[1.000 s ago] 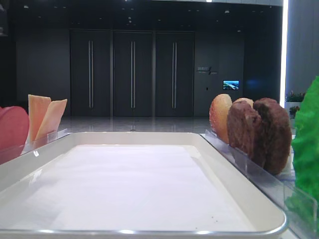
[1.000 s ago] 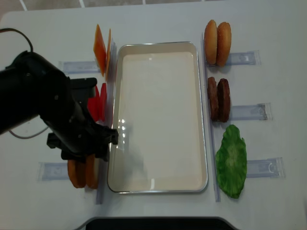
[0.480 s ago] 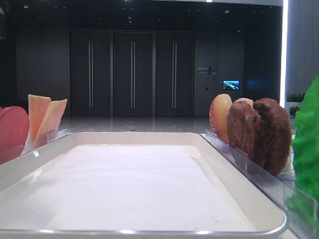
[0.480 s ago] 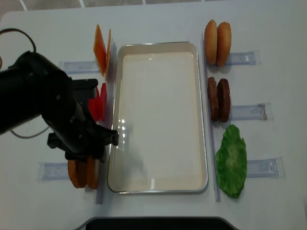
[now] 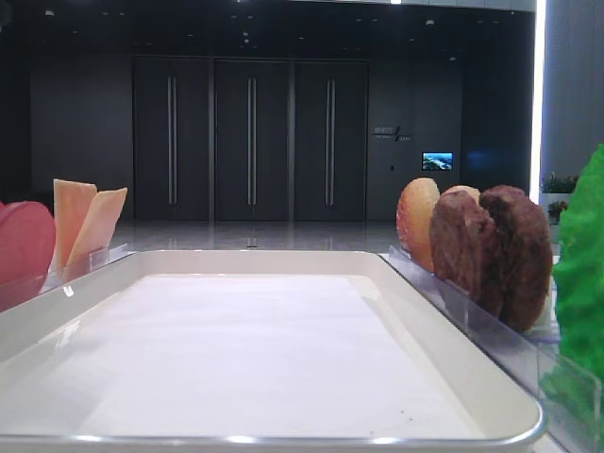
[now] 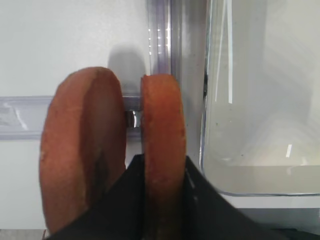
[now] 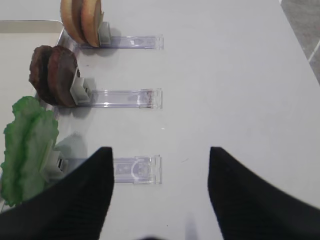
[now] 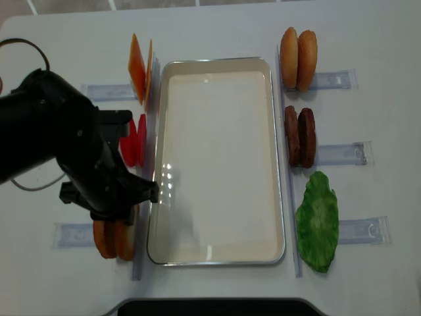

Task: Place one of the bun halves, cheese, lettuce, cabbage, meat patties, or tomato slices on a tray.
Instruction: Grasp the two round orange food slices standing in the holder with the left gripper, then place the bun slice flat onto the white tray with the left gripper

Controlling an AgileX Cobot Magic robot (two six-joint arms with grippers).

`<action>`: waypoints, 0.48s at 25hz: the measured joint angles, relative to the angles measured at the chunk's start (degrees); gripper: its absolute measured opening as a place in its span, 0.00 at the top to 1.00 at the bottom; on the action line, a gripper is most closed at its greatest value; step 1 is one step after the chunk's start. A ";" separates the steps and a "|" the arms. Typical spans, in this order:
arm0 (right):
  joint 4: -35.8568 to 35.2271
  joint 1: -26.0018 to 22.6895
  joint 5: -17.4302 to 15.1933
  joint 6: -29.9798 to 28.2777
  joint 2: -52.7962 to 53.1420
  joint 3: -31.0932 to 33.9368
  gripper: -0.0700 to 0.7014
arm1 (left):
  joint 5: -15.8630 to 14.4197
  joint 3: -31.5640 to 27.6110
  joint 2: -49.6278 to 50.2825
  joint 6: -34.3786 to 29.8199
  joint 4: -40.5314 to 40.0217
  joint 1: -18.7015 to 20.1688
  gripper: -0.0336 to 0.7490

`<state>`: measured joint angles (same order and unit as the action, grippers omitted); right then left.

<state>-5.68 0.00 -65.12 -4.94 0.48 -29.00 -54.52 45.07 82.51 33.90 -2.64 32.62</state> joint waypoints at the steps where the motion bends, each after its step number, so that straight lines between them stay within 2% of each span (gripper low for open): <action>1: 0.00 0.00 0.00 0.00 0.00 0.00 0.39 | -0.47 0.27 0.00 0.00 0.12 0.00 0.80; 7: 0.00 0.00 0.00 0.00 0.00 0.00 0.39 | -4.81 3.32 0.00 -0.61 1.14 0.00 0.80; 12: 0.00 0.00 0.00 0.00 0.00 0.00 0.39 | -9.13 8.31 0.00 -1.61 1.93 0.00 0.80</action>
<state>-5.68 0.00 -65.12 -4.94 0.48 -29.00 -63.65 53.38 82.51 32.29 -0.71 32.62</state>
